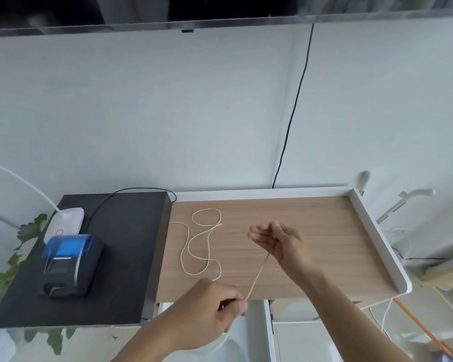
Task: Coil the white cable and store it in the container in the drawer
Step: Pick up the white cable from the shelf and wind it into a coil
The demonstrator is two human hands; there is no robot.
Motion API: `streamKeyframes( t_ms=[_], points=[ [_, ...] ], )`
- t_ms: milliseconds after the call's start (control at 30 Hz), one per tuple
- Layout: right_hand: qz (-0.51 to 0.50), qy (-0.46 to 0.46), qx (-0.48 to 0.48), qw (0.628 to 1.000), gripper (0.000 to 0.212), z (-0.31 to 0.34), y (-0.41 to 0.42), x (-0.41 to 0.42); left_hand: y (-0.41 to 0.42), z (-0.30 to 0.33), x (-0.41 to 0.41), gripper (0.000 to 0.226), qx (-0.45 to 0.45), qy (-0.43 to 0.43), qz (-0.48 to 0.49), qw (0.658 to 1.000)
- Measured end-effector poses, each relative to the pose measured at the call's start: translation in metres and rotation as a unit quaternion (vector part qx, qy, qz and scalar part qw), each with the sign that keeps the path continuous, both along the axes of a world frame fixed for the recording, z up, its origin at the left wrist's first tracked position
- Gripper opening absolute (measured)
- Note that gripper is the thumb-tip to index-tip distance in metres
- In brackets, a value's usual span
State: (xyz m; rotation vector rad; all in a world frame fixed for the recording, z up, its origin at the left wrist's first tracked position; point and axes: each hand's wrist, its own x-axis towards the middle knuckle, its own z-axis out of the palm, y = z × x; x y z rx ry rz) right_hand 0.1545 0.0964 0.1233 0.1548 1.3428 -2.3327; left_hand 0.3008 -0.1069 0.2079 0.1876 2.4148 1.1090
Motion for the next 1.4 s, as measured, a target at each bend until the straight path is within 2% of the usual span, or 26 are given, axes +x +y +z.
streamKeyframes(
  t_ms=[67,167,267,367,500,567,633,733,800,867,933,1033,1133,1233,1300,1400],
  points=[
    [0.068,0.062,0.092,0.992,0.043,0.013,-0.007,0.022,-0.017,0.031,0.004,0.026,0.060,0.018,0.018,0.998],
    [0.151,0.137,0.201,0.958,0.046,0.039,-0.021,0.058,-0.045,0.055,-0.002,0.029,0.140,0.036,0.068,0.987],
    [0.202,0.150,0.208,0.945,0.047,0.062,-0.042,0.093,-0.068,0.059,-0.017,0.031,0.179,0.079,0.140,0.971],
    [0.238,0.096,0.124,0.958,0.044,0.080,-0.058,0.119,-0.081,0.046,-0.030,0.030,0.209,0.102,0.208,0.950],
    [0.222,0.023,-0.092,0.971,0.036,0.097,-0.071,0.134,-0.084,0.005,-0.017,0.027,0.237,0.104,0.277,0.926],
    [0.186,-0.022,-0.214,0.959,0.035,0.102,-0.078,0.136,-0.082,-0.022,-0.001,0.030,0.225,0.086,0.306,0.921],
    [0.114,-0.050,-0.251,0.960,0.033,0.105,-0.085,0.135,-0.079,-0.041,0.020,0.031,0.200,0.070,0.303,0.929],
    [0.006,-0.035,-0.200,0.979,0.032,0.100,-0.089,0.128,-0.070,-0.044,0.057,0.032,0.133,0.066,0.214,0.966],
    [-0.024,-0.009,-0.148,0.989,0.037,0.091,-0.090,0.121,-0.067,-0.031,0.078,0.031,0.098,0.053,0.147,0.983],
    [-0.009,0.038,-0.054,0.998,0.041,0.083,-0.091,0.119,-0.069,-0.008,0.091,0.030,0.080,0.043,0.079,0.993],
    [0.035,0.097,0.061,0.993,0.042,0.080,-0.091,0.125,-0.074,0.026,0.095,0.027,0.103,0.049,0.031,0.993],
    [0.118,0.159,0.163,0.967,0.042,0.093,-0.092,0.144,-0.089,0.070,0.083,0.028,0.169,0.093,0.059,0.979],
    [0.188,0.172,0.186,0.949,0.045,0.108,-0.092,0.161,-0.105,0.081,0.054,0.034,0.211,0.145,0.150,0.955],
    [0.227,0.114,0.128,0.959,0.037,0.124,-0.094,0.166,-0.109,0.067,0.030,0.036,0.234,0.190,0.197,0.933],
    [0.226,0.063,0.013,0.972,0.034,0.131,-0.093,0.163,-0.107,0.046,0.022,0.032,0.242,0.201,0.233,0.920],
    [0.206,0.017,-0.151,0.967,0.031,0.135,-0.092,0.154,-0.101,0.012,0.026,0.027,0.245,0.179,0.279,0.911]
  ],
)
